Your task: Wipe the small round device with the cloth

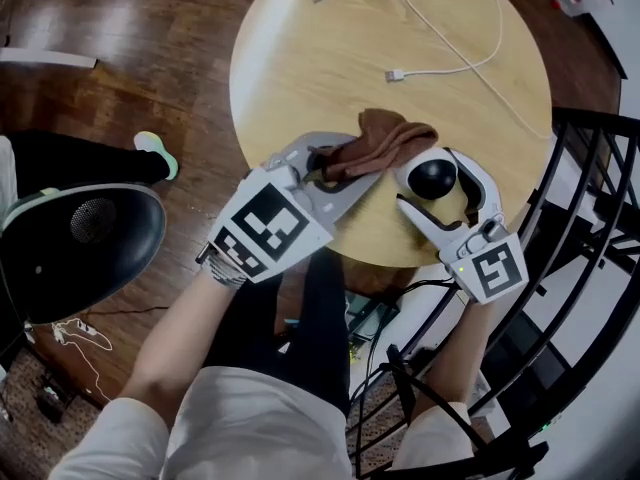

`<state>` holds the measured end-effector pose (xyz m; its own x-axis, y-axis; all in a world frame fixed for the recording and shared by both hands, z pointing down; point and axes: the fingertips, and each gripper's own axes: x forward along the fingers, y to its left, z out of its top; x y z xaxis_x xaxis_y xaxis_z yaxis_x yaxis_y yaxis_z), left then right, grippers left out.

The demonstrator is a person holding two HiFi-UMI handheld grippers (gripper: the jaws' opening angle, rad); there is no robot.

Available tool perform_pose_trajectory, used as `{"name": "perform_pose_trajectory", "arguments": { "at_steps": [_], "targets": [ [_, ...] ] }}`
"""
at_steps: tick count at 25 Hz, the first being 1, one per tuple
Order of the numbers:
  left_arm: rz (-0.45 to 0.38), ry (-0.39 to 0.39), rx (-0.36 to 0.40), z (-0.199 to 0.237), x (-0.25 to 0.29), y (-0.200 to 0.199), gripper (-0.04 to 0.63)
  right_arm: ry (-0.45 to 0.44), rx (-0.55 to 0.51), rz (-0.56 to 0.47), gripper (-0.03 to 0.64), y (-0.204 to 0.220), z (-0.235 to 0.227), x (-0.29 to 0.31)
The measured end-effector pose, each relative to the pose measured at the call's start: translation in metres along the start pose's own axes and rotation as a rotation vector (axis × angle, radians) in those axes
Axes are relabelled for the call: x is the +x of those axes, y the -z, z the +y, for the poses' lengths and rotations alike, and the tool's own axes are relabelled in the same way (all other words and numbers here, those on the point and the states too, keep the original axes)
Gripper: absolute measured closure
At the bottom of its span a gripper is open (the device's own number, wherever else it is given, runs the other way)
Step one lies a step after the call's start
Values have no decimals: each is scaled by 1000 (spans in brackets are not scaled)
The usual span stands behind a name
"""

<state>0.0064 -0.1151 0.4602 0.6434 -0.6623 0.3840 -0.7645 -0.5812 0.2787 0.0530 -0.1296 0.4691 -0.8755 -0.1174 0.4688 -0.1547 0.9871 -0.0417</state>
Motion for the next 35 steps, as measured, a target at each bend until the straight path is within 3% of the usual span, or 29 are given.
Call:
{"name": "perform_pose_trajectory", "arguments": {
  "at_steps": [3, 5, 13, 18, 21, 24, 26, 28, 31, 33, 35],
  "targets": [
    [-169, 6, -147, 13, -12, -33, 522, -79, -56, 18, 245, 0, -3, 1],
    [-196, 14, -163, 10, -13, -46, 522, -107, -84, 29, 245, 3, -5, 7],
    [-110, 83, 17, -27, 9, -28, 522, -86, -69, -6, 276, 2, -3, 16],
    [-19, 101, 103, -28, 15, -7, 523, -44, -68, -17, 277, 1, -4, 14],
    [96, 130, 120, -29, 21, 16, 523, 26, -36, -35, 278, 1, -3, 11],
    [259, 72, 152, -25, 26, 46, 523, 111, -2, -61, 278, 0, -4, 7],
    [286, 42, 156, -25, 27, 53, 523, 175, 30, -70, 278, 1, -5, 5],
    [253, 14, 118, -22, 25, 47, 523, 261, 76, -63, 278, 4, -6, 3],
    [130, -33, 58, -9, 13, 19, 523, 384, 121, -8, 277, 14, -4, -2],
    [47, -44, 50, -3, 4, -6, 522, 386, 95, 36, 276, 16, 0, -2],
    [-24, -45, 61, -3, -5, -31, 522, 319, 45, 45, 262, 11, 4, -2]
  ]
}}
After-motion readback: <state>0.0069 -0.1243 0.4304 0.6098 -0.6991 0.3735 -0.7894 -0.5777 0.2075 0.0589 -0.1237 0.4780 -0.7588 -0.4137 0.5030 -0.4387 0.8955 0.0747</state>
